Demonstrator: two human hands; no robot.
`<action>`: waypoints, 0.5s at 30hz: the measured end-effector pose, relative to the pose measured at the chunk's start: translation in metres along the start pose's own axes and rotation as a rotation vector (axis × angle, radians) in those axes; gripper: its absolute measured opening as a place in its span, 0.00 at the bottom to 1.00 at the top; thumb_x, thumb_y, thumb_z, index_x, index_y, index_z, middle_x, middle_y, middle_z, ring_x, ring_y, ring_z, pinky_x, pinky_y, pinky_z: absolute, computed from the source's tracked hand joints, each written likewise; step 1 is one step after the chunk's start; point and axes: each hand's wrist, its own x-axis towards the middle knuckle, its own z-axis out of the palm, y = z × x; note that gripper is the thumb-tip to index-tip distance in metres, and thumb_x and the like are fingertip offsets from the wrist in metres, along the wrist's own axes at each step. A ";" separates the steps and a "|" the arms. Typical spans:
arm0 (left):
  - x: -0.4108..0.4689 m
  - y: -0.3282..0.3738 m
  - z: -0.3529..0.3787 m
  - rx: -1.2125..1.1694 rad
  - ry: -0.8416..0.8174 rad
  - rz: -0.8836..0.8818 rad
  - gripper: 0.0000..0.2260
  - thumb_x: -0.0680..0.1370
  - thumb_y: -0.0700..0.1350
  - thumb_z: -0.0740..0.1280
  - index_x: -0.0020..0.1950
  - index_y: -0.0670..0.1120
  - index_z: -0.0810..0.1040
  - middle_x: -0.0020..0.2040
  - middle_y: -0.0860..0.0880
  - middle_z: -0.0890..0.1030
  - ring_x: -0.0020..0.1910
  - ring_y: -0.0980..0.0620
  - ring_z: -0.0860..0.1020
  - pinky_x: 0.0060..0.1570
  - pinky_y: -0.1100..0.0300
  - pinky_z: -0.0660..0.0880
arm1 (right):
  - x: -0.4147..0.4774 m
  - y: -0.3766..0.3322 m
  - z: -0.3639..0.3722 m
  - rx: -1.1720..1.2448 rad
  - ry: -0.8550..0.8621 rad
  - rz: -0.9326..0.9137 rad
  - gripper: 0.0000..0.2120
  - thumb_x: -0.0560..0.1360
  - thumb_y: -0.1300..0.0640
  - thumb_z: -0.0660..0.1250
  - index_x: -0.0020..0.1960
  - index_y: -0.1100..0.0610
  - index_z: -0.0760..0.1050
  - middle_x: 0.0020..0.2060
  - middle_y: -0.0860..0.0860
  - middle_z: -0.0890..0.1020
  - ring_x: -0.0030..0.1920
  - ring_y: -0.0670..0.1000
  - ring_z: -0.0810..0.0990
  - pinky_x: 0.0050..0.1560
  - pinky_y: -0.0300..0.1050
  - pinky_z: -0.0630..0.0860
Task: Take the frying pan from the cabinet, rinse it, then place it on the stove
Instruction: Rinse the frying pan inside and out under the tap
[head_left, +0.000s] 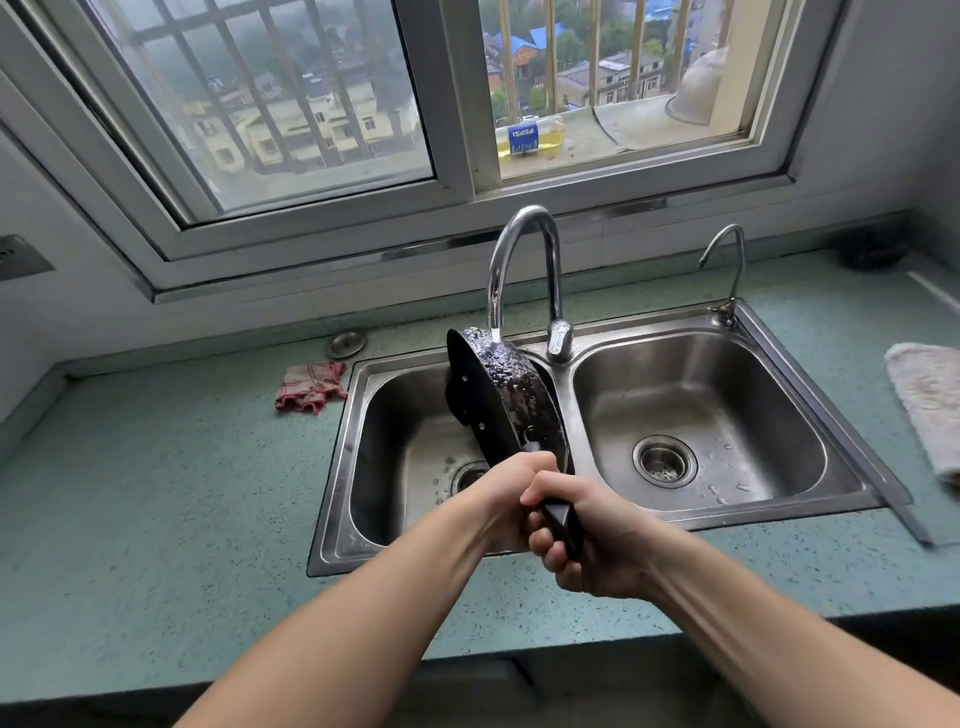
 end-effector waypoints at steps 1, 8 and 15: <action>-0.004 -0.004 -0.001 0.009 0.001 0.014 0.19 0.73 0.44 0.55 0.21 0.47 0.60 0.16 0.49 0.61 0.13 0.53 0.60 0.17 0.72 0.57 | -0.002 0.005 0.004 -0.006 0.005 -0.021 0.10 0.72 0.54 0.63 0.32 0.54 0.68 0.24 0.48 0.72 0.18 0.43 0.69 0.16 0.33 0.61; -0.031 -0.027 -0.002 0.028 0.009 0.134 0.14 0.74 0.42 0.57 0.29 0.47 0.60 0.20 0.49 0.62 0.18 0.53 0.61 0.19 0.69 0.58 | -0.014 0.038 0.022 -0.032 0.018 -0.105 0.11 0.72 0.55 0.61 0.31 0.54 0.66 0.23 0.49 0.69 0.18 0.45 0.66 0.19 0.33 0.58; -0.038 -0.055 -0.014 0.067 0.025 0.226 0.11 0.72 0.41 0.61 0.30 0.46 0.66 0.30 0.48 0.65 0.25 0.53 0.63 0.24 0.65 0.61 | -0.010 0.071 0.037 -0.082 0.065 -0.153 0.09 0.73 0.57 0.60 0.35 0.55 0.65 0.23 0.51 0.69 0.19 0.47 0.65 0.21 0.34 0.58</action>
